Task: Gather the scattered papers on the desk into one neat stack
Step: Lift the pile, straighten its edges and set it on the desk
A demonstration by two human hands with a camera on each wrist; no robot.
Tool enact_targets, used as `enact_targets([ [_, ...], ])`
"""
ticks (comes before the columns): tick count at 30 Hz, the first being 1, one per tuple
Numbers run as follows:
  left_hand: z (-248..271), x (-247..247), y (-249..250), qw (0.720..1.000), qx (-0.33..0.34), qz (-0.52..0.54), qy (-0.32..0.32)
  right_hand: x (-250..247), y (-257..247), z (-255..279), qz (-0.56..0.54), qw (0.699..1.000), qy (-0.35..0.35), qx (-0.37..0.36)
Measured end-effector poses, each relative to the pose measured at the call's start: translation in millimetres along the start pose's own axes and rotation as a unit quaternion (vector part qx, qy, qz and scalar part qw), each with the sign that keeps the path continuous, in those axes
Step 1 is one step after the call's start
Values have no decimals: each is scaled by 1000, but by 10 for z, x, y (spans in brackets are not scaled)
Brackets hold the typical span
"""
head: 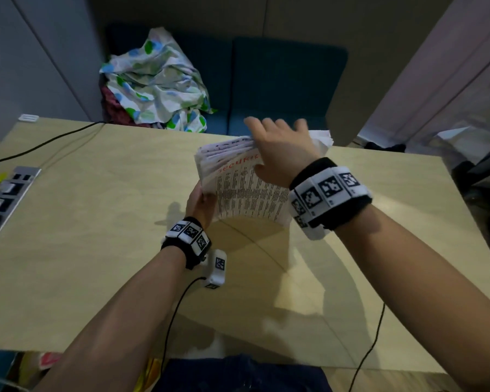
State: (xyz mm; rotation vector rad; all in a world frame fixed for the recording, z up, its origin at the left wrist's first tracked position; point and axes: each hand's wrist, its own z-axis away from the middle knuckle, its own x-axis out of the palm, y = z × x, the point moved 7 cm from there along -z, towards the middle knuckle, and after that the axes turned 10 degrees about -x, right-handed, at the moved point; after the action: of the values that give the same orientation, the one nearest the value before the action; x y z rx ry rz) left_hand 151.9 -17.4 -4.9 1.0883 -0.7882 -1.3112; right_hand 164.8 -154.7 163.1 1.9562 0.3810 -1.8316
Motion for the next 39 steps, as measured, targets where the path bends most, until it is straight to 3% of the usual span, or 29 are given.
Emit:
enact_targets([
  [4, -18, -25, -63, 999, -32, 26, -22, -10, -40, -59, -6, 1000, 21, -5],
  [7, -63, 17, -100, 993, -58, 58, -89, -61, 26, -58, -38, 999, -3, -18],
  [10, -145, -127, -220, 994, -99, 17, -50, -100, 347, 27, -136, 989, 28, 47],
  [11, -155, -256, -244, 995, -96, 0, -11, -89, 497, 74, -191, 977, 47, 80],
  [13, -163, -443, -254, 991, -108, 70, 23, 9, 755, 193, -315, 935, 74, 148],
  [16, -223, -511, -141, 969, -134, 208, -16, 331, 926, 365, -497, 829, 112, 230],
  [19, -284, -483, 159, 984, -66, 158, -45, 749, 964, 500, -578, 750, 160, 279],
  [23, -214, -543, 384, 994, 16, 109, 30, 1179, 867, 693, -597, 709, 206, 313],
  [28, -37, -450, 262, 996, 57, 74, 14, 1589, 613, 923, -630, 672, 214, 324],
  [31, 19, -471, 246, 993, 66, 100, 6, 1606, 612, 967, -647, 646, 261, 308],
  [33, 56, -506, 316, 987, 78, 143, 4, 1504, 670, 981, -625, 658, 290, 302],
  [36, 139, -544, 464, 981, 108, 162, 10, 1252, 721, 936, -534, 742, 303, 269],
  [39, 168, -567, 486, 979, 107, 170, 22, 991, 688, 888, -422, 821, 333, 190],
])
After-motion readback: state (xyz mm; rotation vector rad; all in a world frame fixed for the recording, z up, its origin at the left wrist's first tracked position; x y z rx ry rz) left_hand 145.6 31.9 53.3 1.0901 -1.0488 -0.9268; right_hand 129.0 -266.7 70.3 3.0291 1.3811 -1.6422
